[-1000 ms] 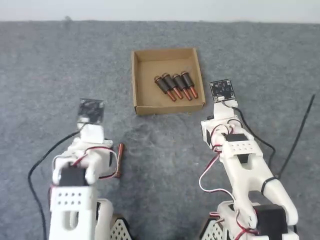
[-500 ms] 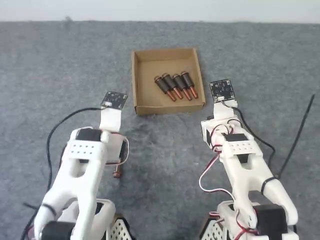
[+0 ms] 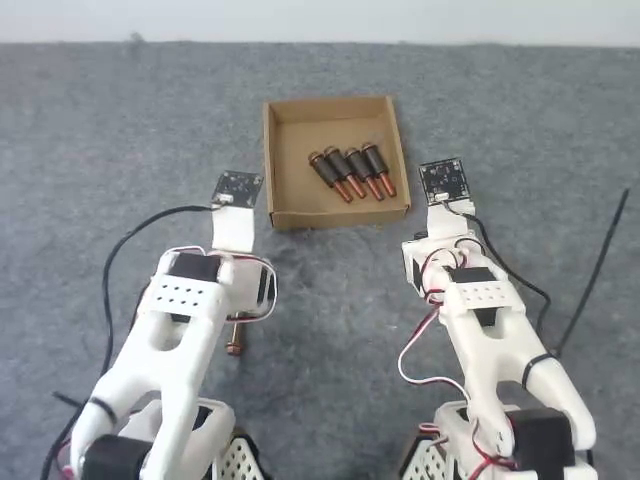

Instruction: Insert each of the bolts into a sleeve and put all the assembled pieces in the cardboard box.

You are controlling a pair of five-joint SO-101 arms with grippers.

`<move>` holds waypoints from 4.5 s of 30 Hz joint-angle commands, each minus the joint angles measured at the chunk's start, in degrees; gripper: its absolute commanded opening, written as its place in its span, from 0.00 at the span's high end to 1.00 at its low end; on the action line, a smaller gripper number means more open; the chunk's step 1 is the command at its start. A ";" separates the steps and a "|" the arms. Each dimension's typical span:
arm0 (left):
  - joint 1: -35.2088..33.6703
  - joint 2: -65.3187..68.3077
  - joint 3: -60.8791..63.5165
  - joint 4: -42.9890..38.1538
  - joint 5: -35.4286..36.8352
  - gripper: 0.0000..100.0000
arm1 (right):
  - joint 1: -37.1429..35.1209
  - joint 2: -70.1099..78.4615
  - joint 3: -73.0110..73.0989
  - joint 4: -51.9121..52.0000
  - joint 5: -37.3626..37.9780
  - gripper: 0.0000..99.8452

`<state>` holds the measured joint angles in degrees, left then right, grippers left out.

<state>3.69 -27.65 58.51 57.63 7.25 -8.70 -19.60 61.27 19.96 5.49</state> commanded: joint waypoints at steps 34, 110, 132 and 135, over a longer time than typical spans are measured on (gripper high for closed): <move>2.64 28.22 -20.79 11.78 -27.34 0.99 | 1.19 -0.04 -0.44 -1.27 1.05 0.99; 19.78 11.60 0.04 4.75 -16.44 0.99 | 4.53 -0.04 1.32 -6.46 1.05 0.99; 14.24 12.04 -1.10 -12.84 9.41 0.99 | 4.53 -0.04 1.32 -6.02 1.05 0.99; 12.31 12.13 -0.75 -16.53 11.78 0.99 | 4.53 -0.04 1.41 -6.02 1.05 0.99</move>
<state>17.76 -15.60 58.24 44.88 16.57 -4.57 -19.34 63.12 14.86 5.76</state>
